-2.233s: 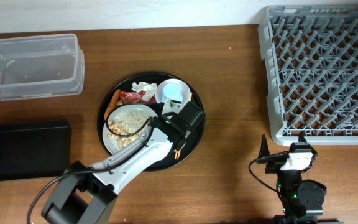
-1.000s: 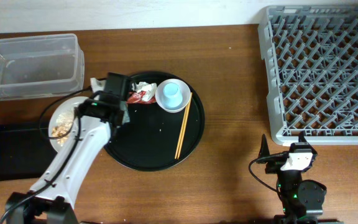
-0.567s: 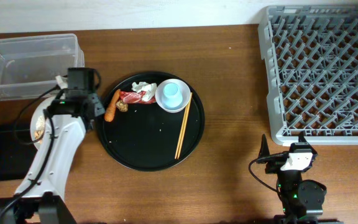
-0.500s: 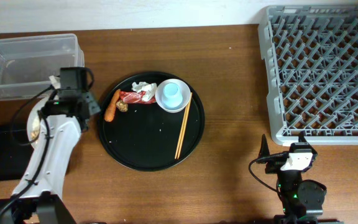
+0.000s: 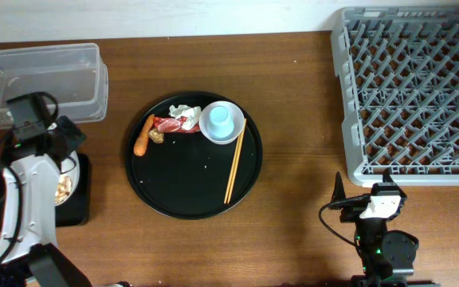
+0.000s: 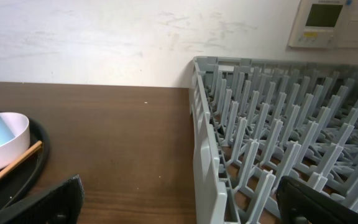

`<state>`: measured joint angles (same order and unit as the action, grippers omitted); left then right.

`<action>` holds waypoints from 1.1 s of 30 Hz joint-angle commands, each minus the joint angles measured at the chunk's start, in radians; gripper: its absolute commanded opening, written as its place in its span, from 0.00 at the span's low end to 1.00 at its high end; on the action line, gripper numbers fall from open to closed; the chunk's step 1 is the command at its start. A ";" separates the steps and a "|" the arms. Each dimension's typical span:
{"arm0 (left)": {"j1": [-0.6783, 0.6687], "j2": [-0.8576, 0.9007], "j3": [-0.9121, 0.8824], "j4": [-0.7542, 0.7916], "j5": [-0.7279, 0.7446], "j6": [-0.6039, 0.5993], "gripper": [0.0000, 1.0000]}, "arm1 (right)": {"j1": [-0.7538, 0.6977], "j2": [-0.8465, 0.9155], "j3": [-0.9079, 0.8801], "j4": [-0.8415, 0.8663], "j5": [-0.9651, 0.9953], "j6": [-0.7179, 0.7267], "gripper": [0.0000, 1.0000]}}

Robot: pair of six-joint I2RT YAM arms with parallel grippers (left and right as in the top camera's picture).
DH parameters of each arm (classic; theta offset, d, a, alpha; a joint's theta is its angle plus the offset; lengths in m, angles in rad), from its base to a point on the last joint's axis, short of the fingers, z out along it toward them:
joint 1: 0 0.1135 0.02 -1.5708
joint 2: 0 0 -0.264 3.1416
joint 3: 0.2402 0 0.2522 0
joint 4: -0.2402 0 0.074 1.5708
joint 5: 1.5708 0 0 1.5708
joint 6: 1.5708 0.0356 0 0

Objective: Sort waste into correct bins and load items into the dishwasher rack
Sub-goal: 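Tilt the plate with the left gripper to dump rice onto the tray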

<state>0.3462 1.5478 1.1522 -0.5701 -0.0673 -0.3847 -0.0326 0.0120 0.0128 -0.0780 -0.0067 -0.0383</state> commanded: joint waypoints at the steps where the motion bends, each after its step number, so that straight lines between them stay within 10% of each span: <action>1: 0.072 -0.025 0.021 0.019 0.134 0.019 0.01 | 0.006 -0.009 -0.007 -0.004 0.008 -0.006 0.98; 33: 0.511 -0.025 0.021 0.085 0.922 -0.147 0.01 | 0.006 -0.008 -0.007 -0.004 0.008 -0.006 0.98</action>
<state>0.8295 1.5478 1.1522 -0.4808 0.7105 -0.5034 -0.0326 0.0120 0.0128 -0.0780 -0.0071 -0.0391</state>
